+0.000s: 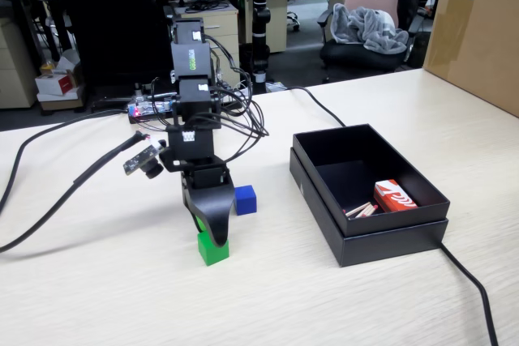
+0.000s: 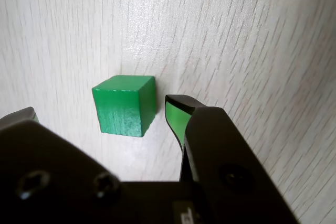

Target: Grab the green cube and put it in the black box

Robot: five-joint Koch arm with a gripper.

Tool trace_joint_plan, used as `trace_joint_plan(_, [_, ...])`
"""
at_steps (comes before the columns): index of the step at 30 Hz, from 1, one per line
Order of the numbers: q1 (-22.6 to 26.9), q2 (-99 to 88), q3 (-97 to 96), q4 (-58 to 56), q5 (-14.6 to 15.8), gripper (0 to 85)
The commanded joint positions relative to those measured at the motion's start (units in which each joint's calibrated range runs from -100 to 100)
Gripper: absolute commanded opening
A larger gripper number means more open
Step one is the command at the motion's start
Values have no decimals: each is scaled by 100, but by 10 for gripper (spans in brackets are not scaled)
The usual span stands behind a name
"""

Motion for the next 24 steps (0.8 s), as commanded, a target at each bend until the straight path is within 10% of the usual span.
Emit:
trace_joint_plan(1, [20,-10,538,-6,-68,475])
trace_joint_plan(15, [5,701,909,28,-205,395])
trace_joint_plan(24, [-10,827,1109,97,-249,9])
